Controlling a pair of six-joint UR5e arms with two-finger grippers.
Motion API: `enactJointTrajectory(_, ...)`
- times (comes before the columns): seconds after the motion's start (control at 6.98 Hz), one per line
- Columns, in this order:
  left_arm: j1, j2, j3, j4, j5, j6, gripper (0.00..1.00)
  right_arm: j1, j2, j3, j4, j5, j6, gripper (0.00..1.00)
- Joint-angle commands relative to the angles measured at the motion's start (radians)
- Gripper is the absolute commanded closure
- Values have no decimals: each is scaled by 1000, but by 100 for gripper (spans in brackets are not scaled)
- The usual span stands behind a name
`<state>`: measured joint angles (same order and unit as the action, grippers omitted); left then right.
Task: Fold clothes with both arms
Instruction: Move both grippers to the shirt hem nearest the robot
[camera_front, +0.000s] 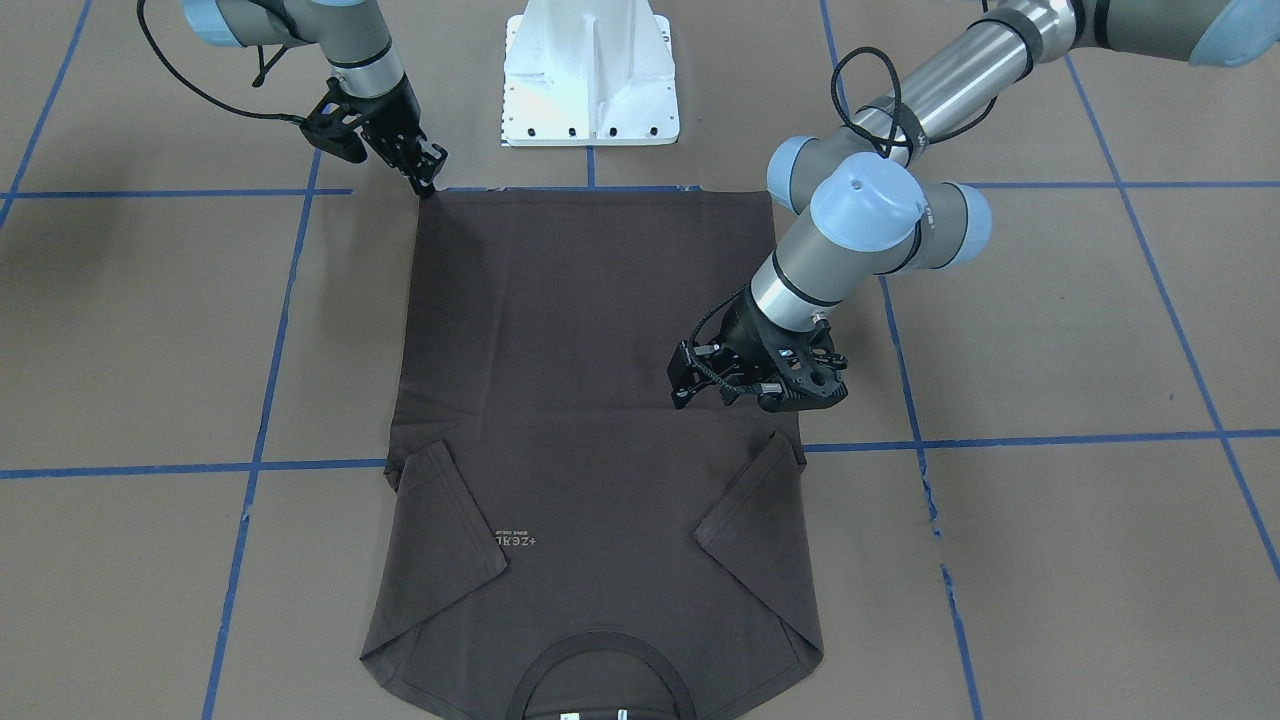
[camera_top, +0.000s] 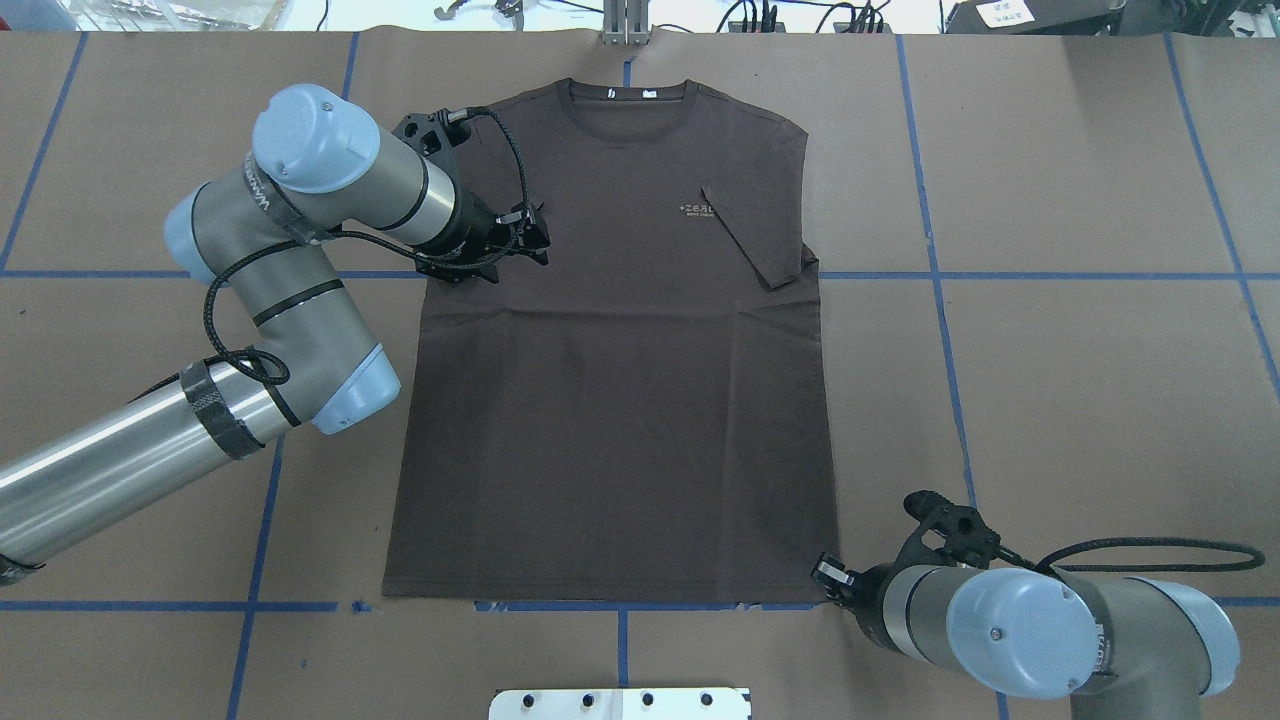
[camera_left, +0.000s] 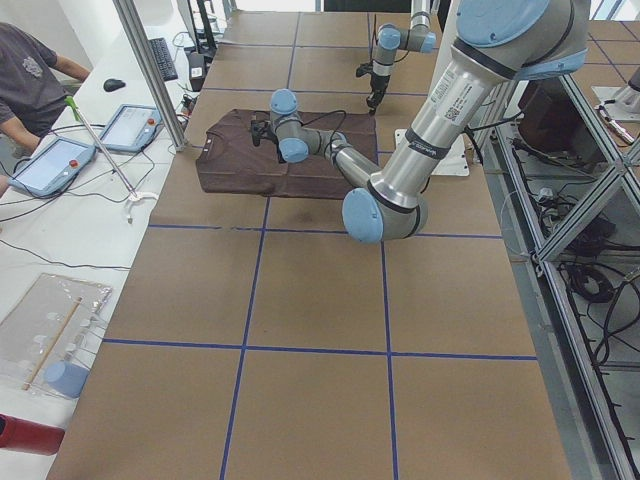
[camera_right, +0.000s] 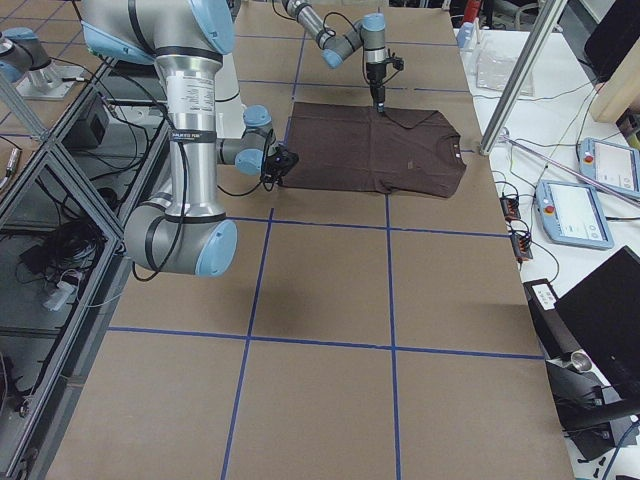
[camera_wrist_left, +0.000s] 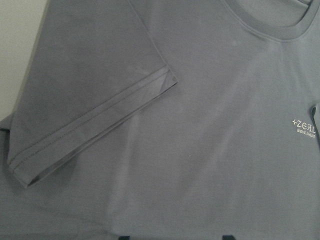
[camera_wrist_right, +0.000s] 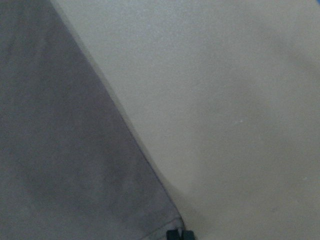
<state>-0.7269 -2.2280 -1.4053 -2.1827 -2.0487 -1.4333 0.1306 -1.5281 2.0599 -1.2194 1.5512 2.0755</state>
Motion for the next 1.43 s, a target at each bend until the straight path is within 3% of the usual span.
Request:
enactJointTrajectory(0.0,0,31,-32,1,-1,1,31,1,5,6,0,-5,0,100)
enactJointTrajectory(0.14,3,57,-65,4,1,-12,31,7,6,35,-2,-5,0,100)
enactJointTrajectory(0.43,70,271,-299,18,57,-74,27,27,3,75,-2,-2,0,100)
enactJointTrajectory(0.57,181,360,-411,27,196,-155,27,32,-4,83,-3,-2,0,100)
enactJointTrajectory(0.86,385,494,-582,131,373,-285,28,30,-6,82,-3,-2,0,100)
enactJointTrajectory(1.29,539,538,-603,239,467,-381,31,29,-7,77,-6,-2,0,100)
